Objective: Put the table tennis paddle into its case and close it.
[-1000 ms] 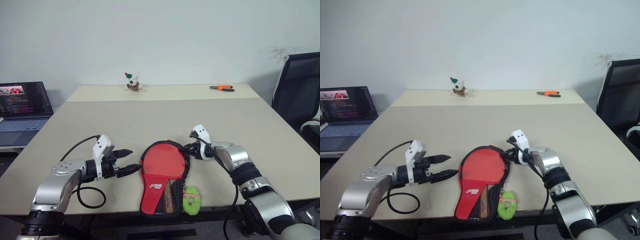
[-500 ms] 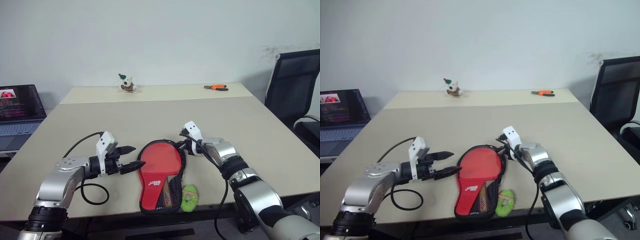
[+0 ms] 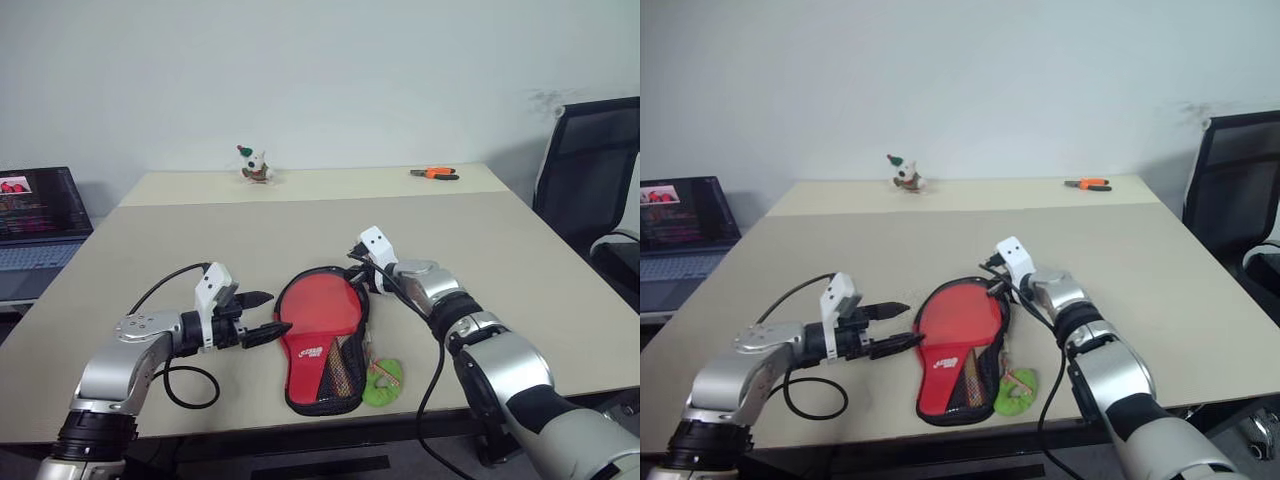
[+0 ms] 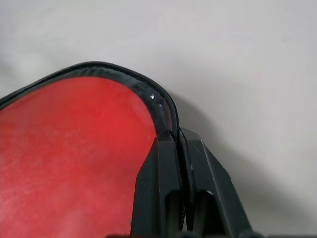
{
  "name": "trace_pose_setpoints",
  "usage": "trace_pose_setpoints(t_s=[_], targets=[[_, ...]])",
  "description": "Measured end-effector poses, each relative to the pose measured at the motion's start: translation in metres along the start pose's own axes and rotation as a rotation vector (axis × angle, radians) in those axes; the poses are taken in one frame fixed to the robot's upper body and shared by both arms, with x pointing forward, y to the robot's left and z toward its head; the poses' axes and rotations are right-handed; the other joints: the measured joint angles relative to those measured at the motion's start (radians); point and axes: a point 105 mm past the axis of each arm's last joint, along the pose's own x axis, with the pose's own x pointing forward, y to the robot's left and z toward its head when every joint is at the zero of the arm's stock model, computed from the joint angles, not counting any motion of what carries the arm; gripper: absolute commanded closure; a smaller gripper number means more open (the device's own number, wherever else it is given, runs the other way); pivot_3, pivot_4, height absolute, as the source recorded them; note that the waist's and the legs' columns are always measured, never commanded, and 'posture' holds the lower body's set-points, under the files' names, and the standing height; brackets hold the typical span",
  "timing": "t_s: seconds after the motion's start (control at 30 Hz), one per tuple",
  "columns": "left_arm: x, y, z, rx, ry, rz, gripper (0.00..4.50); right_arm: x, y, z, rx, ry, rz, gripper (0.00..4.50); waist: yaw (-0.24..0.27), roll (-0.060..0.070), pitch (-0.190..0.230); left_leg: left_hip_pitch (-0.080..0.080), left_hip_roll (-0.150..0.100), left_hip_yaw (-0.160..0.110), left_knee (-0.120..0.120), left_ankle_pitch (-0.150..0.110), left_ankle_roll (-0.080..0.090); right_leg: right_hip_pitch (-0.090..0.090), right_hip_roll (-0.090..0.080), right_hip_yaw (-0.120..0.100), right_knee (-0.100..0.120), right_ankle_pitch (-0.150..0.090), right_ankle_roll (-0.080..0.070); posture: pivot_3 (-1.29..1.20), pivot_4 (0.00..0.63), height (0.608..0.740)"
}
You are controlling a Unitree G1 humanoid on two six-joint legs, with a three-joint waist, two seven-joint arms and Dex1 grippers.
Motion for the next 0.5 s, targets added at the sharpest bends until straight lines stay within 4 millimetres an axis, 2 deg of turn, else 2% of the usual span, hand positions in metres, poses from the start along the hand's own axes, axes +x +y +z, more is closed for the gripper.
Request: trace_pose_setpoints(t_s=[0.17, 0.37, 0.5], targets=[[0.008, 0.003, 0.004, 0.017, -0.010, -0.015, 0.00, 0.005, 0.007, 0.006, 0.024, -0.028, 0.004, 2.07, 0.001, 0.000, 0.000, 0.000, 0.000, 0.000, 0.000, 0.000, 0.000, 0.000, 0.000, 0.000, 0.000, 0.000, 0.000, 0.00, 0.150, 0.740], [0.018, 0.007, 0.004, 0.037, -0.002, -0.045, 0.00, 0.000, 0.000, 0.040, 0.015, -0.133, -0.040, 0.04, 0.004, 0.000, 0.000, 0.000, 0.000, 0.000, 0.000, 0.000, 0.000, 0.000, 0.000, 0.000, 0.000, 0.000, 0.000, 0.00, 0.150, 0.740], [0.032, 0.010, 0.003, 0.074, 0.011, -0.077, 0.00, -0.018, -0.011, 0.066, 0.005, -0.234, -0.040, 0.04, 0.008, 0.000, 0.000, -0.001, -0.001, 0.000, 0.000, 0.000, 0.000, 0.000, 0.000, -0.001, -0.001, 0.000, 0.000, 0.00, 0.150, 0.740]])
